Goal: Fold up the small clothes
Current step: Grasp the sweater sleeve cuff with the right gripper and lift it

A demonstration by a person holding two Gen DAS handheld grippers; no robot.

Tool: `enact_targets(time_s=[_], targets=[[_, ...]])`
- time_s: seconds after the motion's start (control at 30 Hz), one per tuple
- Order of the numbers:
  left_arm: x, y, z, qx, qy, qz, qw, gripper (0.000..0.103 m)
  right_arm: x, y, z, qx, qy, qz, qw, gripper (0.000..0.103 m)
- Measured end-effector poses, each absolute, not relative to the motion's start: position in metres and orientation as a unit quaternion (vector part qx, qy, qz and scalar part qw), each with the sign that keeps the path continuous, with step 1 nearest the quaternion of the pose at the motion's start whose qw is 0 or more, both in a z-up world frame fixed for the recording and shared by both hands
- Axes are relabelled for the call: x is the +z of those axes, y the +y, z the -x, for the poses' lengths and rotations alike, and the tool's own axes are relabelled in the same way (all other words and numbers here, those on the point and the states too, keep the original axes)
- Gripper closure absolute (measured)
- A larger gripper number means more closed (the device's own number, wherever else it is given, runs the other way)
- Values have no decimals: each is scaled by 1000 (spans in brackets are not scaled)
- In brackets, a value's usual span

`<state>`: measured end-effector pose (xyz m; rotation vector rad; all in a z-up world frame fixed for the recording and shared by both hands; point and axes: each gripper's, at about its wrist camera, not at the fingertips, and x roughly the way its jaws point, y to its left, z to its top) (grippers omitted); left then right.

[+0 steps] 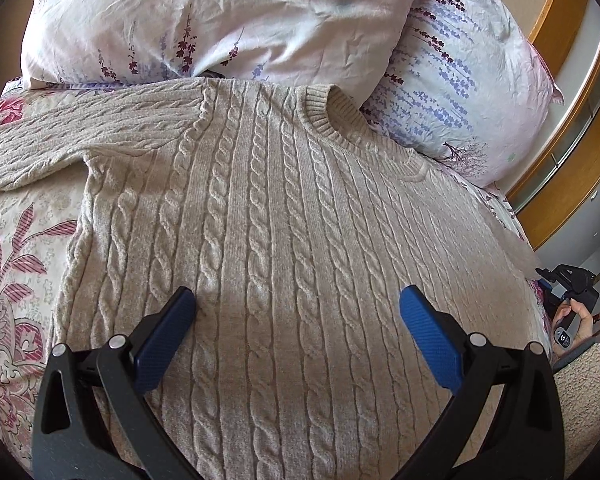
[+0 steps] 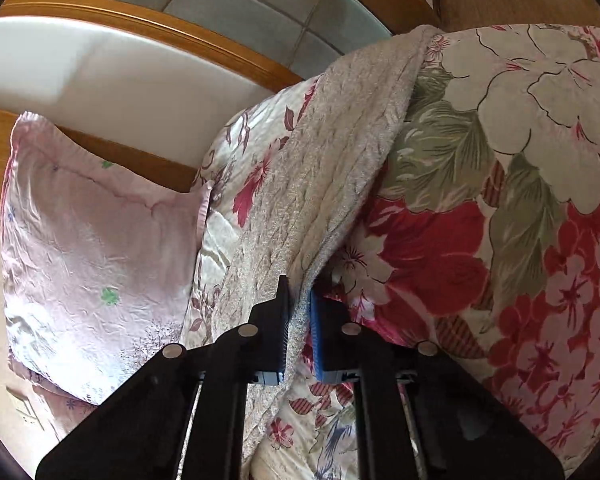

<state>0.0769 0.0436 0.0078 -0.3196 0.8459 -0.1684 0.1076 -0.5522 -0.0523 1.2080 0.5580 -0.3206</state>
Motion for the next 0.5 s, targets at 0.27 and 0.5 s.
enact_targets(time_s=[0.27, 0.5], targets=[[6, 57, -72, -98, 390, 202, 893, 2, 15, -514, -117, -62, 199, -472, 856, 94], [6, 56, -71, -97, 390, 201, 893, 2, 61, -413, -141, 104, 213, -398, 886, 94]])
